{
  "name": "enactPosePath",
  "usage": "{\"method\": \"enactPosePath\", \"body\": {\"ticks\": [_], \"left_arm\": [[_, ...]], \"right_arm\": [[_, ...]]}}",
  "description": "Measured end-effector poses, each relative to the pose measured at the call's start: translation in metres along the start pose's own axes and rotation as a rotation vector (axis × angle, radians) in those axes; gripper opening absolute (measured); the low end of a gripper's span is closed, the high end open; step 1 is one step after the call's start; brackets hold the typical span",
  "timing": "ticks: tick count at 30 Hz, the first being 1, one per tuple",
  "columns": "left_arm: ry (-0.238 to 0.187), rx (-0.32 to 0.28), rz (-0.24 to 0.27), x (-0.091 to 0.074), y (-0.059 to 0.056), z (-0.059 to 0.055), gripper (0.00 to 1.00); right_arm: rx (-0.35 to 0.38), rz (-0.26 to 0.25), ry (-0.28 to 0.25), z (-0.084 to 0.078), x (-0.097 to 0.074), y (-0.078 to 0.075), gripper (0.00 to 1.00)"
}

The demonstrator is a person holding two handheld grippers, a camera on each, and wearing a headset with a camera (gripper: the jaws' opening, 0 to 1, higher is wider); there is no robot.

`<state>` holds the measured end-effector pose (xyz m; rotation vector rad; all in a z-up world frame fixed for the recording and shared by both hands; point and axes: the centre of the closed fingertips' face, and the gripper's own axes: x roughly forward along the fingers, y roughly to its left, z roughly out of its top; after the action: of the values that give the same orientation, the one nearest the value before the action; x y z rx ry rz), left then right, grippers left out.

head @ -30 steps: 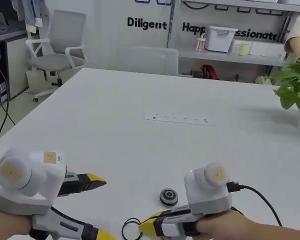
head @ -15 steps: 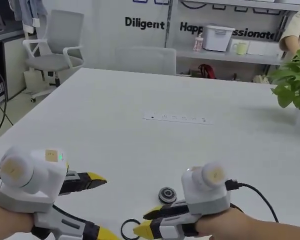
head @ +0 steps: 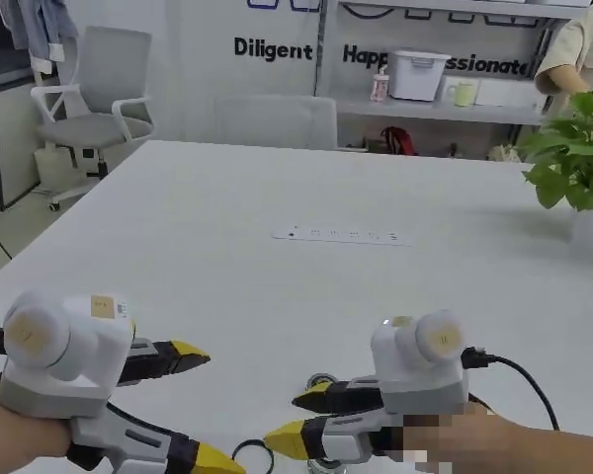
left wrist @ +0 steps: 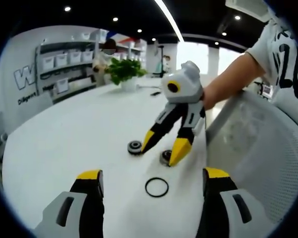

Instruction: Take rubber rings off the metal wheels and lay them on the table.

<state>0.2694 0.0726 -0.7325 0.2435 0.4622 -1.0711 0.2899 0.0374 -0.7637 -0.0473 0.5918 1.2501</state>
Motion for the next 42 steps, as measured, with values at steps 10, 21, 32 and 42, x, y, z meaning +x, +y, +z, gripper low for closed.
{"method": "enactPosePath", "body": {"ticks": [10,21,32,42], "left_arm": [[-0.009,0.014,-0.027,0.018,0.0,0.011,0.83],[-0.005,0.017,-0.025,0.028,0.014,0.017,0.83],[-0.007,-0.001,0.004,0.028,0.036,0.019,0.82],[-0.002,-0.03,0.021,0.036,0.051,0.017,0.81]], "right_arm": [[-0.022,-0.061,-0.008,0.0,-0.022,-0.021,0.42],[-0.048,-0.095,0.023,-0.009,-0.034,-0.037,0.43],[-0.051,-0.142,0.036,-0.014,-0.04,-0.06,0.45],[-0.04,-0.179,0.036,-0.017,-0.042,-0.075,0.44]]}}
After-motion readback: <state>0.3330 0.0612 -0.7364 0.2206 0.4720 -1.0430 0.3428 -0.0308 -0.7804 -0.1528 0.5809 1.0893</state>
